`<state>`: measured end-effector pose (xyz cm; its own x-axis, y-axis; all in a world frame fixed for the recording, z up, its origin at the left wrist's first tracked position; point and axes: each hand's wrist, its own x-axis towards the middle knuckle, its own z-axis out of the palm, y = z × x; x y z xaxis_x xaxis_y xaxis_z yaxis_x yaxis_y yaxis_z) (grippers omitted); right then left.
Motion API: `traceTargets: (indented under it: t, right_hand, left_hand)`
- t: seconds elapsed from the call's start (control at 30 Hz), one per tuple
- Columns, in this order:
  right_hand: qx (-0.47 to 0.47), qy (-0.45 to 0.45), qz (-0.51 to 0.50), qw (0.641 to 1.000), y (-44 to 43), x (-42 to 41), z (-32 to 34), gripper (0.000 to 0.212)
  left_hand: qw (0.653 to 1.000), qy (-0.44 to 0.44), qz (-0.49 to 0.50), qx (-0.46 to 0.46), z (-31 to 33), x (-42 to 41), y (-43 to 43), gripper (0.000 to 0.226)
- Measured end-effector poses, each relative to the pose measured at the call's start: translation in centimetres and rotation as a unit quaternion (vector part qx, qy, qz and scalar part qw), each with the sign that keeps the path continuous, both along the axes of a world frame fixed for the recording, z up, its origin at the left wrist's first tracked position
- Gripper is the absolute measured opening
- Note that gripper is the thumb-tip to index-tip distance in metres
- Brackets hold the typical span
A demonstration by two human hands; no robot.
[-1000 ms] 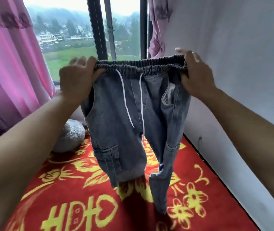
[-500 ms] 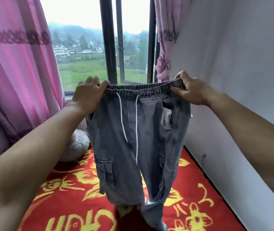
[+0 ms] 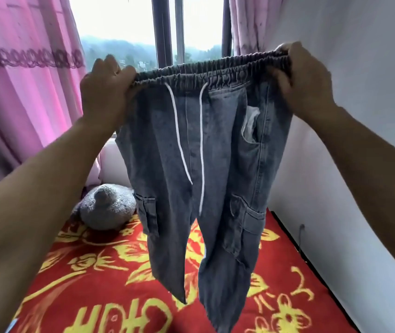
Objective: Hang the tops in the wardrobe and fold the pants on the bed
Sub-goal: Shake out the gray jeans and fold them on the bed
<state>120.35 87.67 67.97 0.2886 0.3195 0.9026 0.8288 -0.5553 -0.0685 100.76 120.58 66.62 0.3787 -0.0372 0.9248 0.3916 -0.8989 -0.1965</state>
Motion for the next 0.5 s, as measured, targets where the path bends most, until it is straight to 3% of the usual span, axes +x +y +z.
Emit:
traceTargets:
  t: [0.1,0.17,0.4,0.5]
  right_hand:
    - [-0.063,0.006,0.002,0.998,0.2,-0.5,-0.2,0.042]
    - [-0.047,0.015,0.023,0.999,-0.1,-0.7,-0.3,0.042]
    - [-0.003,0.088,0.06,0.994,-0.8,0.1,1.7,0.04]
    - [-0.035,0.156,0.058,0.985,-0.5,1.2,2.1,0.042]
  left_hand:
    - [0.999,0.046,-0.02,-0.019,-0.1,-0.1,-0.7,0.059]
    - [0.997,0.048,-0.029,-0.047,-0.2,-0.2,-0.9,0.06]
    - [0.982,0.122,-0.059,-0.128,2.8,0.8,-1.6,0.033]
    - [0.953,0.216,-0.052,-0.204,3.2,2.0,-1.2,0.019]
